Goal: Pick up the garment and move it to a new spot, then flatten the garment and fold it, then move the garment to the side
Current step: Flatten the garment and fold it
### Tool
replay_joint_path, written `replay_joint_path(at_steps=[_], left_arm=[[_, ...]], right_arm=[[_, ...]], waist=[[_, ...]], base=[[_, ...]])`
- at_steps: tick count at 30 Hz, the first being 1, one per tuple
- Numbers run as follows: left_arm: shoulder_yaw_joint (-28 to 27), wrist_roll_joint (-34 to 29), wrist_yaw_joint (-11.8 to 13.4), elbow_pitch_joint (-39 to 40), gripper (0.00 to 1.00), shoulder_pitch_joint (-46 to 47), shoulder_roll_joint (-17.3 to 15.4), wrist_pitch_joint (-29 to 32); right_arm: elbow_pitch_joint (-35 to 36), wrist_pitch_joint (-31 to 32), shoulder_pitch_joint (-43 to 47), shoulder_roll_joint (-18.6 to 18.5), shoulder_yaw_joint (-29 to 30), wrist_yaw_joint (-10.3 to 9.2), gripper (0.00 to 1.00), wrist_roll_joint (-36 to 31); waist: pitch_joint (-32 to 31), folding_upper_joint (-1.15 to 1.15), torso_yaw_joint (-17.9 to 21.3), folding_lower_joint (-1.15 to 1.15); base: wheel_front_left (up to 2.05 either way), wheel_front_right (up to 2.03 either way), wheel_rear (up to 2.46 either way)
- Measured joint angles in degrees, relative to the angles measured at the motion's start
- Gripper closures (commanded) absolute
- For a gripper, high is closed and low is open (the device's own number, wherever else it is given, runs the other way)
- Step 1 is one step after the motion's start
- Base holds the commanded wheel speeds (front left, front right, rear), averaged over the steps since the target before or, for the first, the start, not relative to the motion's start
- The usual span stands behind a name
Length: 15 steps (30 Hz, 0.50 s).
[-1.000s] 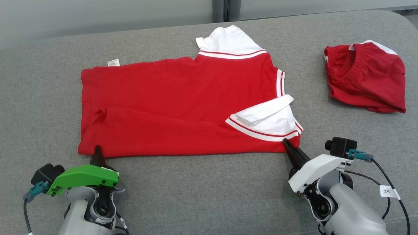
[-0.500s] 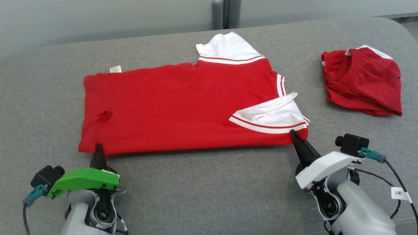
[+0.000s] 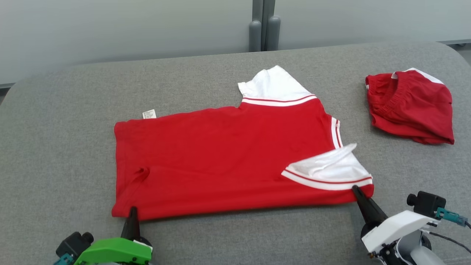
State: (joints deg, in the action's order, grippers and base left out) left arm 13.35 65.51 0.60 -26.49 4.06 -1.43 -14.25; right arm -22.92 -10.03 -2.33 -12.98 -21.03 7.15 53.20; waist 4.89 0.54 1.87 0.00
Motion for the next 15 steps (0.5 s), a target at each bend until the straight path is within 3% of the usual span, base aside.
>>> replay_joint_path(at_steps=[15], left_arm=[[2.2, -3.6, 3.3, 5.2, 1.0, -6.5, -0.8, 0.0]], right_arm=[[4.1, 5.2, 6.7, -2.5, -0.9, -0.71, 1.0, 1.4]], waist=[[-0.4, 0.0, -0.1, 0.0]], base=[[0.0, 0.0, 0.0]])
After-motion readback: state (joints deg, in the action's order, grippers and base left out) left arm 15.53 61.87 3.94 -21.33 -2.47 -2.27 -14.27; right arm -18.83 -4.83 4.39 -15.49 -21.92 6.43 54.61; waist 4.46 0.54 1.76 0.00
